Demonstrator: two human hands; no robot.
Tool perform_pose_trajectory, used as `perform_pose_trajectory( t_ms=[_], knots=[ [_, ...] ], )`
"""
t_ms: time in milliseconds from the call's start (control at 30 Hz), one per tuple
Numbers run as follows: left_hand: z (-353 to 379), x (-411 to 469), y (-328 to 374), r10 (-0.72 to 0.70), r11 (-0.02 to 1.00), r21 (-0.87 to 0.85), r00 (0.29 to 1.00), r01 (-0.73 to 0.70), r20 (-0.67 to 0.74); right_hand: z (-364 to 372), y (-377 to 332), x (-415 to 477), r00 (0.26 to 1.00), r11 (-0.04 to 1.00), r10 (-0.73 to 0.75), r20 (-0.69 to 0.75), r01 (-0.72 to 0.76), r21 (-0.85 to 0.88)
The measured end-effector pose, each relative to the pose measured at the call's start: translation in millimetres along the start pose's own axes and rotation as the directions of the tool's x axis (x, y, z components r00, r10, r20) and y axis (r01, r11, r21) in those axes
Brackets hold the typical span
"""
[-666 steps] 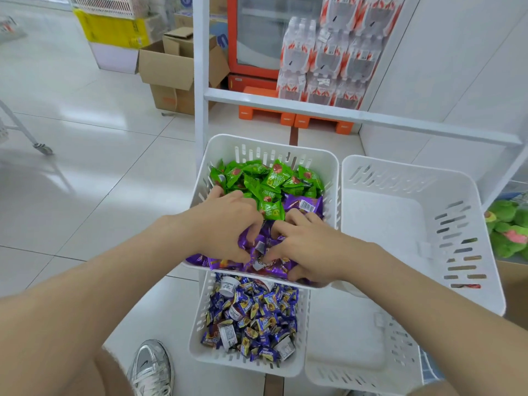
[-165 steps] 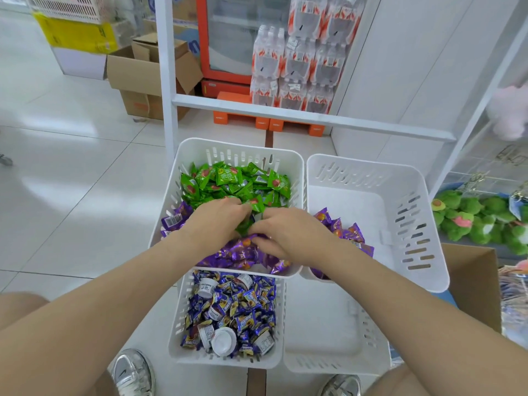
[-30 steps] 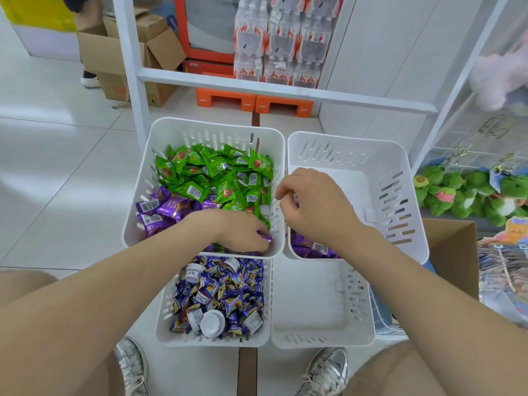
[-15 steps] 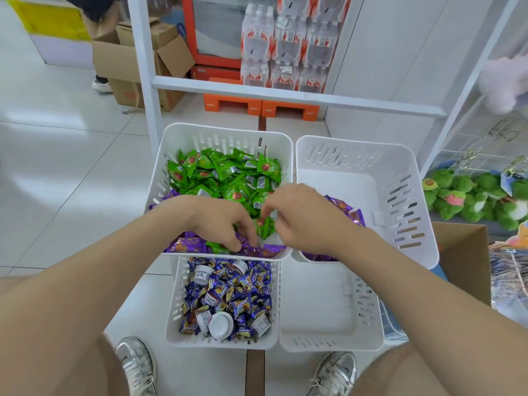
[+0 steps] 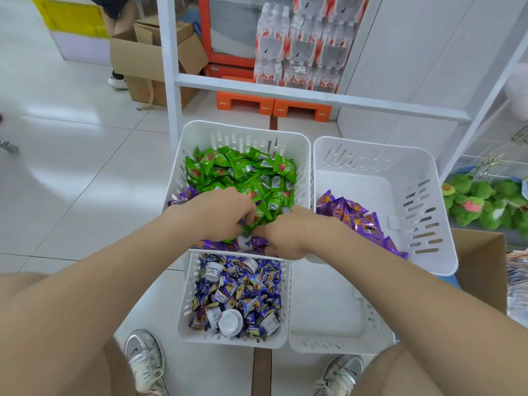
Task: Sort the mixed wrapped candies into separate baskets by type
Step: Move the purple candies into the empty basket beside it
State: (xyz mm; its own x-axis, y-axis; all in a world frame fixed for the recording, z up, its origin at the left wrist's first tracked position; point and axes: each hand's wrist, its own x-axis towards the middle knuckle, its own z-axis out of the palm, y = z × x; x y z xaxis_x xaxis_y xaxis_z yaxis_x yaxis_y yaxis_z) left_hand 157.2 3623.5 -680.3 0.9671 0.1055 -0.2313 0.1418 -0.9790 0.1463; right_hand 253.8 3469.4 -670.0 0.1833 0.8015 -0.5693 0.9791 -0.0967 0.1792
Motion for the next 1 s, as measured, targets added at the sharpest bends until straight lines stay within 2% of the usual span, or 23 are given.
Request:
perform_pose_trajectory(
  t_ms=[233, 400, 533, 667, 733, 833, 933, 1000],
  knots=[
    [4.9, 1.2, -3.9, -0.045, 0.991, 0.128, 0.998, 0.049, -0.036, 1.6, -2.1, 14.8, 0.994, 0.993, -0.081, 0.076, 0.074, 0.089],
    [-0.7, -1.1, -1.4, -0.067, 0.995, 0.074, 0.998, 0.065, 0.016, 10.0, 8.0, 19.7, 0.995, 0.978, -0.06, -0.084, 0.075, 0.194],
    [-11.5, -3.6, -1.9, -0.054, 0.998, -0.019, 0.996, 0.056, 0.071, 4.9, 8.4, 13.6, 0.986, 0.954, -0.11, -0.128, 0.141, 0.263],
    [-17.0, -3.8, -4.8, -0.035, 0.999, -0.006, 0.991, 0.036, 0.13, -2.4, 13.4, -12.0, 0.958, 0.938, -0.094, -0.273, 0.177, 0.299],
    [-14.5, -2.1, -2.7, -0.016, 1.0, 0.012, 0.994, 0.015, 0.107, -2.6, 17.1, -31.0, 0.904, 0.917, -0.021, -0.427, 0.188, 0.352],
    [-10.3, 1.7, 5.7, -0.001, 0.999, -0.036, 1.0, 0.001, -0.015, 0.1, 25.6, -54.6, 0.731, 0.836, 0.185, -0.656, 0.233, 0.496],
    [-11.4, 6.4, 16.7, -0.01, 0.994, -0.107, 0.992, -0.003, -0.126, 8.3, 38.6, -67.0, 0.555, 0.752, 0.433, -0.71, 0.213, 0.624],
    [-15.3, 10.4, 26.2, 0.003, 0.986, -0.161, 0.975, -0.039, -0.22, 19.2, 49.1, -72.2, 0.507, 0.723, 0.533, -0.678, 0.145, 0.676]
  ],
)
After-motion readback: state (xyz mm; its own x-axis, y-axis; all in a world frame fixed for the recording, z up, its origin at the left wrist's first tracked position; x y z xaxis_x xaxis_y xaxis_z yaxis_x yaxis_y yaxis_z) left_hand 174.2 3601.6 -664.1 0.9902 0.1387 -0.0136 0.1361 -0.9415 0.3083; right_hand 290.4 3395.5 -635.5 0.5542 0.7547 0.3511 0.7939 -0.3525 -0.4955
